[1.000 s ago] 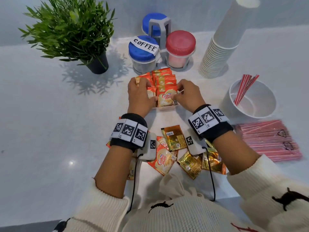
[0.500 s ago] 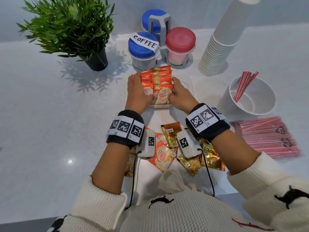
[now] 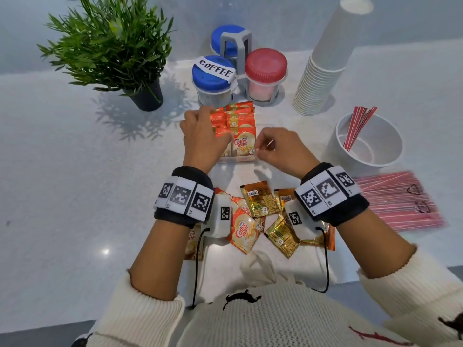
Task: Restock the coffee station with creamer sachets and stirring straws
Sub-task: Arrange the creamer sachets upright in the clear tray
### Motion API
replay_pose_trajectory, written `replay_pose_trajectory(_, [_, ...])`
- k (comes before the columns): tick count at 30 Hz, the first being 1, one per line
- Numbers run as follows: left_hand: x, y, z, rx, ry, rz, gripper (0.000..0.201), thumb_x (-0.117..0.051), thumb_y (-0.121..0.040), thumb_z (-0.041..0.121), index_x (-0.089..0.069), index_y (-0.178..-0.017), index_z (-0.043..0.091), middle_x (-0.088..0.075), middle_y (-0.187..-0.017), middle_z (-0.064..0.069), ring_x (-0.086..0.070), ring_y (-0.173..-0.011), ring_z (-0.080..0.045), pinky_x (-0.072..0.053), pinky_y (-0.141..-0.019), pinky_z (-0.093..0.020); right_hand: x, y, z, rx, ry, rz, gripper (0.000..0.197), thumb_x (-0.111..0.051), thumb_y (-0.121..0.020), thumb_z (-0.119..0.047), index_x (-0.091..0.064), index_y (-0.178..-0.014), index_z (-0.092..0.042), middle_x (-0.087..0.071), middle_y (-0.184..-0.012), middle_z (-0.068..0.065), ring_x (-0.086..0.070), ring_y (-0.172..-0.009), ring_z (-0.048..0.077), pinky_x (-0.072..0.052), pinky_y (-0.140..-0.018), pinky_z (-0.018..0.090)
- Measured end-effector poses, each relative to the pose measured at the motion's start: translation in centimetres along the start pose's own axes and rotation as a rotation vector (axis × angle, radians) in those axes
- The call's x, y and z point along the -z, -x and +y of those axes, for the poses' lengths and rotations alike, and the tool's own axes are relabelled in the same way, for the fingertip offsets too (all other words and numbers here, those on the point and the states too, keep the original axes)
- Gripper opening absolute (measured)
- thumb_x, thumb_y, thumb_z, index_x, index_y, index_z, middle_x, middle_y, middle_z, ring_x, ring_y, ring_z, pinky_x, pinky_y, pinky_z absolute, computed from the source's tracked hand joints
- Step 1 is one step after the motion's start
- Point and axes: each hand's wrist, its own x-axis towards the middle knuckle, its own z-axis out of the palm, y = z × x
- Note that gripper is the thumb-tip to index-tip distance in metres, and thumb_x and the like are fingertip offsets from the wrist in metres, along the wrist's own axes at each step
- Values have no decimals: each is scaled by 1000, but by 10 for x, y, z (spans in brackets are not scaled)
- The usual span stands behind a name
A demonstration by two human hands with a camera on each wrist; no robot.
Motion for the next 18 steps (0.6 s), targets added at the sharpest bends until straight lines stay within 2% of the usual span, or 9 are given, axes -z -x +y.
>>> replay_pose_trajectory(2, [0,6,4,-69,83,-15,32,-62,-86,17,-54,-116,10,-52,-120,-10,-49,-112,-22,-41,-91,-26,-3,12,0,32,37,-191,13,-68,-80,-10,-63,-91,-9,-61,-91,4,-54,-72,8,-41,-60,6])
replay_pose_trajectory(5, [-4,20,6,-109,130,-127,16,-55,-90,11,-61,-103,4,-63,-101,-7,-54,-88,-13,-39,-67,-6,-11,25,3,24,216,-412,31,-73,-75,-18,-62,-103,-11,-59,-100,3,-54,-88,14,-42,-74,22])
replay_pose_trajectory(7, [-6,28,4,-117,101,-204,16,-52,-91,9,-63,-101,2,-65,-101,-9,-53,-87,-12,-37,-60,-11,-18,32,5,14,320,-496,47,-77,-71,-21,-56,-112,-14,-53,-109,4,-49,-99,18,-42,-82,28])
replay_pose_trajectory(9, [-8,34,0,-118,61,-251,17,-51,-92,9,-63,-100,1,-65,-102,-11,-52,-87,-13,-33,-63,-13,-23,38,7,18,409,-539,62,-79,-67,-22,-47,-121,-18,-44,-118,5,-41,-110,22,-43,-91,36])
replay_pose_trajectory(11, [-9,39,-2,-99,45,-276,18,-50,-93,10,-63,-103,2,-63,-100,-7,-51,-87,-12,-32,-62,-11,-27,45,8,57,508,-543,71,-78,-66,-19,-39,-126,-19,-38,-124,5,-34,-114,24,-42,-92,40])
replay_pose_trajectory(13, [-7,43,-3,-74,57,-269,19,-50,-93,12,-62,-105,3,-59,-96,-1,-50,-87,-10,-37,-59,-6,-29,47,9,90,559,-526,66,-74,-69,-15,-38,-125,-16,-38,-123,5,-34,-114,25,-40,-88,37])
replay_pose_trajectory(15, [-5,47,-4,-53,77,-259,19,-50,-94,13,-62,-106,4,-57,-97,1,-51,-89,-10,-36,-61,-2,-29,47,10,106,508,-459,44,-65,-78,-11,-46,-118,-12,-46,-119,8,-41,-112,26,-37,-82,32])
replay_pose_trajectory(17, [-3,50,-6,-18,116,-261,20,-50,-94,14,-63,-106,4,-60,-100,0,-53,-93,-12,-37,-74,-11,-25,45,10,95,383,-323,19,-53,-87,-9,-54,-106,-7,-58,-109,13,-52,-105,30,-35,-74,27])
replay_pose_trajectory(18, [-2,51,-7,-4,139,-264,20,-50,-94,16,-63,-105,5,-63,-102,-2,-55,-94,-14,-37,-78,-17,-21,45,8,88,319,-252,16,-50,-90,-8,-56,-104,-5,-61,-106,15,-56,-102,31,-35,-73,26])
